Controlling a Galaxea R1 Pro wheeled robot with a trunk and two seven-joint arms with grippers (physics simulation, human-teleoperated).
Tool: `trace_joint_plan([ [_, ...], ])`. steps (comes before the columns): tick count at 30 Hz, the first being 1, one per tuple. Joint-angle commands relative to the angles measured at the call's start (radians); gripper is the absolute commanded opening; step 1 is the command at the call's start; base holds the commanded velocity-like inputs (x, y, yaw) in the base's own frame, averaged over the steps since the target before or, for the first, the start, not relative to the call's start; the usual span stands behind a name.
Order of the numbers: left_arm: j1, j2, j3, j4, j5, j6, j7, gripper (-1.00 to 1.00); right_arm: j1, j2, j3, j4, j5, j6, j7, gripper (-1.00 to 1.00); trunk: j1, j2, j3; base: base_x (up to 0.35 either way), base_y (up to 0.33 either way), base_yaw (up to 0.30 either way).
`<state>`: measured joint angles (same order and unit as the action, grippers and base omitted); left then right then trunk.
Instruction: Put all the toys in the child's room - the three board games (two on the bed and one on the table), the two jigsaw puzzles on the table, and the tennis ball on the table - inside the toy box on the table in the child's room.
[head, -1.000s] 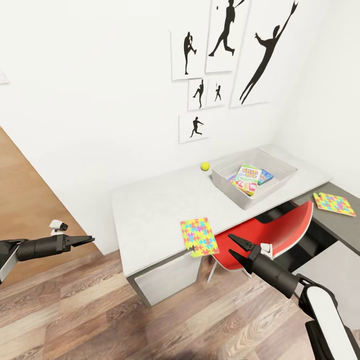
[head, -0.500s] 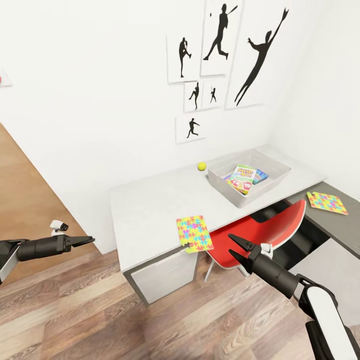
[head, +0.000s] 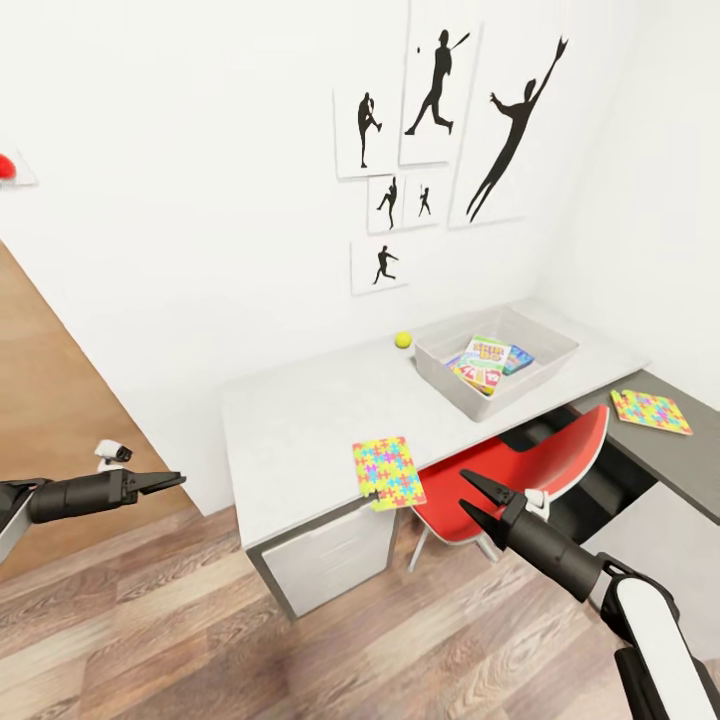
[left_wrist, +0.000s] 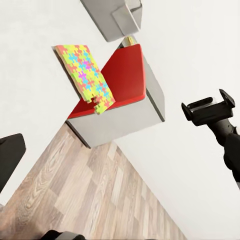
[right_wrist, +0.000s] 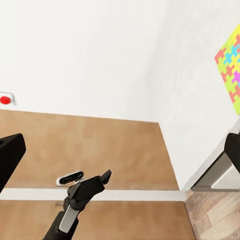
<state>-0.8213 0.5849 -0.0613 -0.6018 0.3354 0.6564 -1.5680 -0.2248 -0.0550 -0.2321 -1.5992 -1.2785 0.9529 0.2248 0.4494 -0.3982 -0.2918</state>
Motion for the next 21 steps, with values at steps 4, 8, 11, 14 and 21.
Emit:
trace_joint_plan([
  [4,-0.001,0.003,-0.006,0.0,0.005,0.011,-0.003,1.0,-0.001,0.001,-0.01,0.001,0.013,0.004,0.013,1.0,0.001,-0.002,0.005,0.0,0.0,0.0],
  [8,-0.001,0.005,-0.005,0.0,0.007,0.012,-0.003,1.0,-0.001,0.0,-0.013,0.001,0.014,0.004,0.015,1.0,0.001,-0.002,0.012,0.0,0.0,0.0],
  [11,-0.001,0.004,-0.005,0.0,0.007,0.012,-0.003,1.0,-0.001,0.0,-0.02,0.001,0.014,0.004,0.016,1.0,0.001,-0.002,0.017,0.0,0.0,0.0],
  [14,-0.001,0.003,-0.005,0.0,0.007,0.012,-0.003,1.0,-0.001,0.0,-0.028,0.001,0.014,0.004,0.017,1.0,0.001,-0.002,0.022,0.0,0.0,0.0],
  [21,-0.001,0.006,-0.004,-0.001,0.007,0.012,-0.003,1.0,-0.001,0.001,-0.032,0.001,0.013,0.004,0.019,1.0,0.001,-0.002,0.033,0.0,-0.011,0.0],
])
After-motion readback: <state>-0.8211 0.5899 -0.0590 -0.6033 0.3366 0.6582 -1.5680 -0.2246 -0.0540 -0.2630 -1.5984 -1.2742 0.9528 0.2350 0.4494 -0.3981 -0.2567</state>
